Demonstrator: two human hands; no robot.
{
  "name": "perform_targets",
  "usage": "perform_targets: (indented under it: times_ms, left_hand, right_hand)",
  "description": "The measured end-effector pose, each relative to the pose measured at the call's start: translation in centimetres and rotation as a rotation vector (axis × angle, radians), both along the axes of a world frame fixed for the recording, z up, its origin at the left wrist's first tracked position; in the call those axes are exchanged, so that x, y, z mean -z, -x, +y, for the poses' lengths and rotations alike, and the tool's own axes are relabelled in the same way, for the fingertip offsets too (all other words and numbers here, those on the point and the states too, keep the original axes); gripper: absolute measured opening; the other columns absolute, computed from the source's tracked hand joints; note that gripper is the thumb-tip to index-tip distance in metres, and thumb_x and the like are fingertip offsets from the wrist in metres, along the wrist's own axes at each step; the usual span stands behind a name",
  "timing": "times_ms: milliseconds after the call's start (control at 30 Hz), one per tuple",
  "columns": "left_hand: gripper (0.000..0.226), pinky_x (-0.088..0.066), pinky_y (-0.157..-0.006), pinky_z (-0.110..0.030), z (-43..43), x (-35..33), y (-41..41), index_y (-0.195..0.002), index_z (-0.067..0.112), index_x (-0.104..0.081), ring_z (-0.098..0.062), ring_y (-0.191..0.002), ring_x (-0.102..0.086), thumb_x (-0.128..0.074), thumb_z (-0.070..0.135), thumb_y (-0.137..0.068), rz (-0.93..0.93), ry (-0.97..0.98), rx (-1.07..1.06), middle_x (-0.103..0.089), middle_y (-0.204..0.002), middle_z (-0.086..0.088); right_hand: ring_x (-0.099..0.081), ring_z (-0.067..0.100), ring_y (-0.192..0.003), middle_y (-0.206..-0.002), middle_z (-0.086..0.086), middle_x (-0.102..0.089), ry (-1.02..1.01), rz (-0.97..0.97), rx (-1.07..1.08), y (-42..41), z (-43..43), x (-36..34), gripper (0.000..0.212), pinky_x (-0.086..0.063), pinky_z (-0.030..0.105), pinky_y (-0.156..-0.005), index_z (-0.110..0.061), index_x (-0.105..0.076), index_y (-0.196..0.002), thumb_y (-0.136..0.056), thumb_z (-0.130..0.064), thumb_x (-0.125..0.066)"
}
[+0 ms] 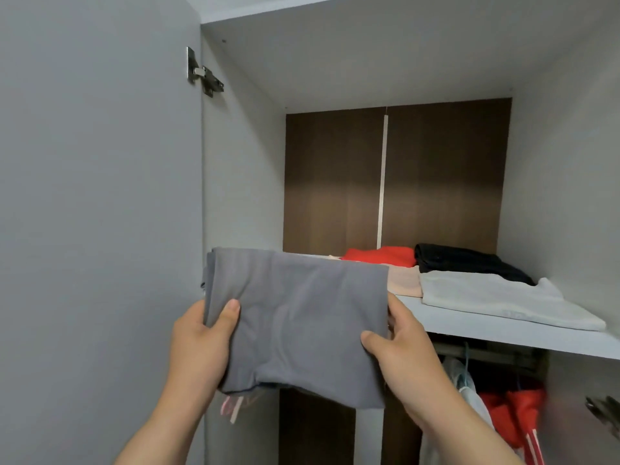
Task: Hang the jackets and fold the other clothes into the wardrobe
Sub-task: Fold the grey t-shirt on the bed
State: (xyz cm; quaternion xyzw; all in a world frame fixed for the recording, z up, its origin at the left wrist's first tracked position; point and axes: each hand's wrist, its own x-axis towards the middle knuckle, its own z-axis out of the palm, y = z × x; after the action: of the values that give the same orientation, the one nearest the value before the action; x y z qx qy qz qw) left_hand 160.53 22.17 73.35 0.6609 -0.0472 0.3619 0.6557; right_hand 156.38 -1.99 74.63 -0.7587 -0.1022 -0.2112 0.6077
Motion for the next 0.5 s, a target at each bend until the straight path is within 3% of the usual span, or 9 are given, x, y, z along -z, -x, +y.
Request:
perform_targets:
  times_ms: [100, 167, 200, 267, 367, 433, 500]
  left_hand:
    - [0.018, -0.047, -0.057, -0.021, 0.1, -1.2, -4.4, -0.078, 0.029, -0.065, 0.013, -0.063, -0.061, -0.067, 0.017, -0.091, -0.074, -0.044, -0.027, -0.068, -0.068, 0.029]
    - [0.022, -0.043, -0.054, -0.007, 0.2, -1.7, -7.7, -0.078, 0.034, -0.065, 0.018, -0.065, -0.059, -0.069, 0.015, -0.089, -0.133, -0.066, -0.053, -0.065, -0.065, 0.031]
    - [0.024, -0.043, -0.054, -0.006, 0.1, -2.1, -9.0, -0.079, 0.037, -0.064, 0.018, -0.067, -0.059, -0.069, 0.015, -0.088, -0.156, -0.075, -0.065, -0.064, -0.066, 0.032]
    - [0.025, -0.042, -0.059, -0.012, 0.1, -2.8, -12.1, -0.084, 0.042, -0.060, 0.015, -0.073, -0.059, -0.067, 0.019, -0.089, -0.179, -0.072, -0.087, -0.064, -0.074, 0.029]
    - [0.024, -0.036, -0.062, -0.009, 0.0, -3.9, -16.5, -0.102, 0.035, -0.053, 0.012, -0.081, -0.056, -0.065, 0.019, -0.089, -0.154, -0.005, -0.087, -0.058, -0.088, 0.022]
    - [0.029, -0.038, -0.063, -0.009, 0.2, -4.7, -19.1, -0.104, 0.035, -0.054, 0.012, -0.082, -0.058, -0.066, 0.017, -0.085, -0.116, 0.006, -0.021, -0.061, -0.091, 0.019]
    - [0.044, -0.047, -0.071, -0.019, 0.6, -5.4, -21.1, -0.107, 0.046, -0.055, 0.007, -0.088, -0.061, -0.071, 0.020, -0.076, -0.058, -0.081, 0.159, -0.064, -0.099, 0.022]
  right_hand:
    - [-0.059, -0.014, -0.104, -0.109, -0.042, -0.058, 0.025, -0.051, 0.061, -3.8, 0.0, -1.4, 0.069, -0.051, 0.010, -0.076, -0.056, -0.035, -0.135, -0.095, -0.007, -0.059]
    - [-0.056, -0.022, -0.099, -0.106, -0.051, -0.053, 0.040, -0.107, 0.108, -6.8, 0.1, -2.2, 0.086, -0.049, 0.005, -0.072, -0.066, -0.014, -0.140, -0.095, -0.010, -0.061]
    - [-0.053, -0.022, -0.103, -0.112, -0.052, -0.050, 0.076, -0.143, 0.147, -8.0, 0.3, -2.6, 0.087, -0.048, 0.006, -0.078, -0.066, -0.012, -0.141, -0.096, -0.011, -0.061]
    - [-0.042, -0.024, -0.114, -0.126, -0.047, -0.042, 0.219, -0.232, 0.247, -10.9, 1.2, -3.3, 0.074, -0.036, 0.005, -0.095, -0.063, -0.028, -0.136, -0.095, -0.010, -0.061]
    - [-0.039, -0.031, -0.106, -0.117, -0.039, -0.050, 0.418, -0.304, 0.333, -15.2, 1.7, -4.7, 0.049, -0.027, -0.007, -0.086, -0.050, -0.054, -0.111, -0.093, -0.005, -0.060]
    - [-0.040, -0.031, -0.103, -0.111, -0.038, -0.051, 0.474, -0.289, 0.359, -17.9, 1.5, -5.9, 0.040, -0.028, -0.007, -0.085, -0.040, -0.060, -0.113, -0.093, -0.006, -0.059]
    - [-0.045, -0.023, -0.104, -0.113, -0.036, -0.051, 0.484, -0.259, 0.373, -20.4, 1.2, -6.9, 0.038, -0.031, 0.000, -0.093, -0.034, -0.061, -0.122, -0.095, -0.008, -0.058]
